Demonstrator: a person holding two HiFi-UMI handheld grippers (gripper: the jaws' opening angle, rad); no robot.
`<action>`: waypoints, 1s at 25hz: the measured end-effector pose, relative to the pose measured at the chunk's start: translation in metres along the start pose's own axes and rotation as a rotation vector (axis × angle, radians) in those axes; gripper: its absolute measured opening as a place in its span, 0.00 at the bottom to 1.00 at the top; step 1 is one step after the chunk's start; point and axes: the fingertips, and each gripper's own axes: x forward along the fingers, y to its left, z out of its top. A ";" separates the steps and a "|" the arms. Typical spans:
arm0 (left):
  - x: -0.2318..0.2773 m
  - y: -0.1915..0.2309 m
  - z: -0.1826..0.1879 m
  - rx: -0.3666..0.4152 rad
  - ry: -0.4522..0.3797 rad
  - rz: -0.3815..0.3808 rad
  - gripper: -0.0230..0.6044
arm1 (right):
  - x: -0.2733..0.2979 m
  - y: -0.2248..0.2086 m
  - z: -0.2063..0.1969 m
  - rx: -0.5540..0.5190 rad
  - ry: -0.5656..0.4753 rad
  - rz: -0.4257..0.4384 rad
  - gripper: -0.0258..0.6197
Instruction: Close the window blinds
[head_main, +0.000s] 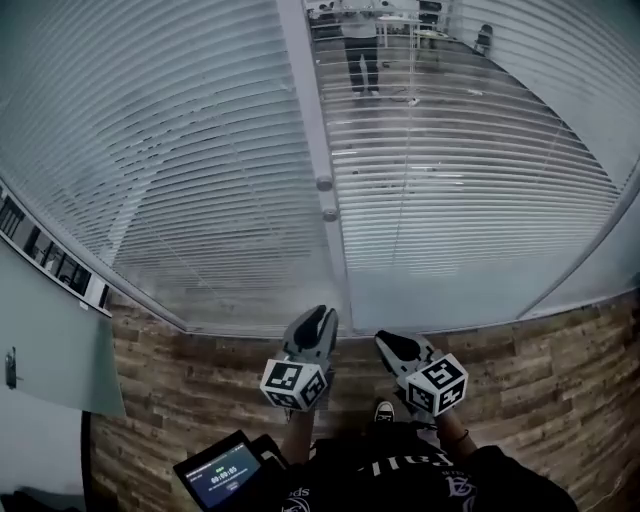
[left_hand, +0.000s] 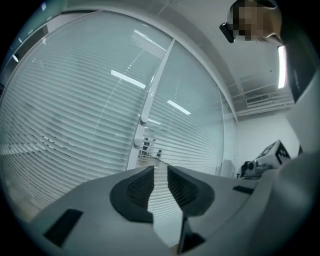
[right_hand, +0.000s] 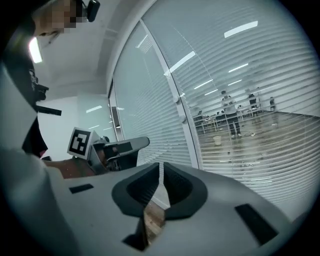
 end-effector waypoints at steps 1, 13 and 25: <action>0.011 0.006 0.005 0.008 -0.008 0.025 0.18 | 0.001 -0.009 0.003 0.000 0.002 0.016 0.10; 0.122 0.071 0.059 0.332 0.056 0.200 0.25 | 0.045 -0.053 0.018 0.040 0.021 0.111 0.10; 0.182 0.102 0.055 0.977 0.286 0.317 0.28 | 0.074 -0.079 0.033 0.054 0.016 0.077 0.10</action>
